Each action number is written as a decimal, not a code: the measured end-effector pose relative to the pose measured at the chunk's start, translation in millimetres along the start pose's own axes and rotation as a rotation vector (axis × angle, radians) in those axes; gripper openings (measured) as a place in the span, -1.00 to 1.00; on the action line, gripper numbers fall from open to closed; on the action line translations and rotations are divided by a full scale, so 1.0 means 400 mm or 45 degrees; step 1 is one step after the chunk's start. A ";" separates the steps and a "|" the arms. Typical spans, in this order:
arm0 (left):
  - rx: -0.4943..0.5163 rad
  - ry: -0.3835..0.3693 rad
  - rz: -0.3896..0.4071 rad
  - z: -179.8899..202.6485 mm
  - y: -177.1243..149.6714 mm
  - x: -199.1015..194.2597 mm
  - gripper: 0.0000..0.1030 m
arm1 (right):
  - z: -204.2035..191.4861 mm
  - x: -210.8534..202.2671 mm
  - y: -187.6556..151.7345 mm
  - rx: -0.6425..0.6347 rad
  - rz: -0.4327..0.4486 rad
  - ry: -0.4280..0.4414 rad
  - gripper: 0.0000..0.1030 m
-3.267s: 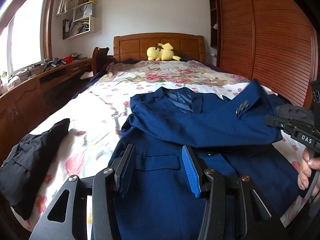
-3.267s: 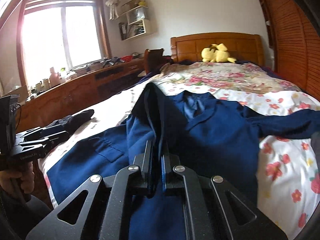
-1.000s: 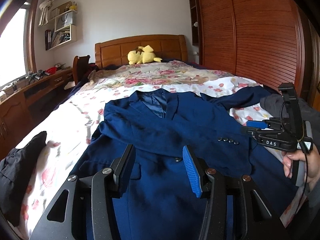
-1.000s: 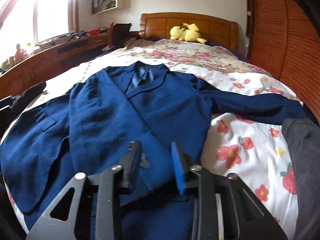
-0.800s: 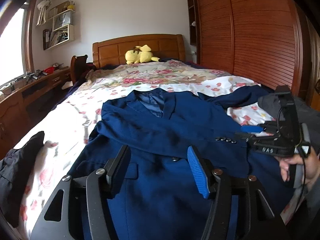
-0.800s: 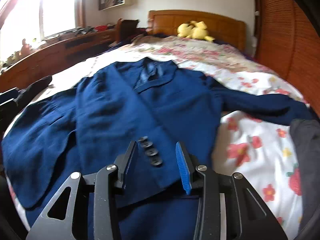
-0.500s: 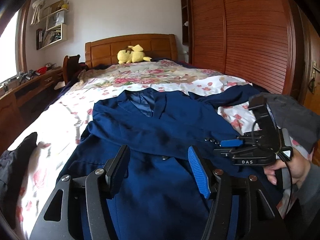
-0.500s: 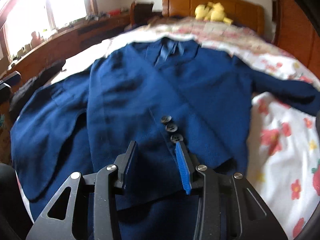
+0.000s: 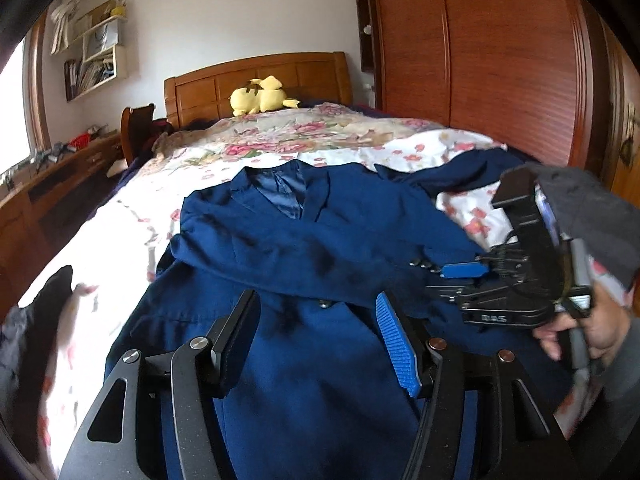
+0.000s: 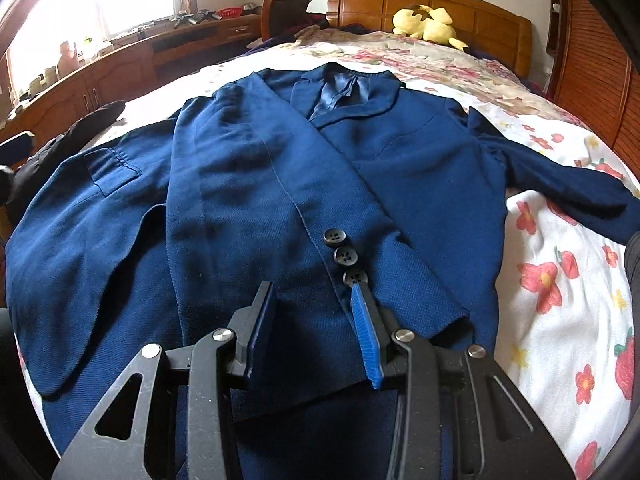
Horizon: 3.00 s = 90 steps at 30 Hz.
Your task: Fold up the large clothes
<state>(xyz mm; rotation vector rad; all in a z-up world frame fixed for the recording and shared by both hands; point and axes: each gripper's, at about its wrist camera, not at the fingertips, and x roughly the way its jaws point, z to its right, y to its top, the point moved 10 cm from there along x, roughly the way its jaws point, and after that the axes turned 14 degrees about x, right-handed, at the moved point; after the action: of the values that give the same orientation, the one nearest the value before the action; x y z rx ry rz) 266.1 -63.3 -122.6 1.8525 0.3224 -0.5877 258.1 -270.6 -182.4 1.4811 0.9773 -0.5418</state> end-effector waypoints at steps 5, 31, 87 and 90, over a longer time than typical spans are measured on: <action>0.002 -0.024 0.041 -0.021 0.042 0.073 0.20 | 0.003 0.000 0.003 0.023 0.004 0.016 -0.22; -0.046 -0.041 0.054 -0.049 0.028 0.300 0.21 | 0.041 -0.059 0.033 0.110 0.158 -0.012 -0.22; -0.079 -0.141 0.161 -0.070 0.075 0.179 0.21 | 0.770 0.083 0.377 0.930 0.076 -0.482 -0.75; -0.078 -0.142 0.164 -0.068 0.076 0.177 0.21 | 0.731 0.050 0.422 0.789 0.116 -0.494 -0.89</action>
<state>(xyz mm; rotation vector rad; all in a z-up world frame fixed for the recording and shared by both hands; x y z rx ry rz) 347.1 -53.1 -129.3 1.7595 0.1448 -0.5835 467.6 -534.5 -152.3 1.8543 0.4446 -1.0846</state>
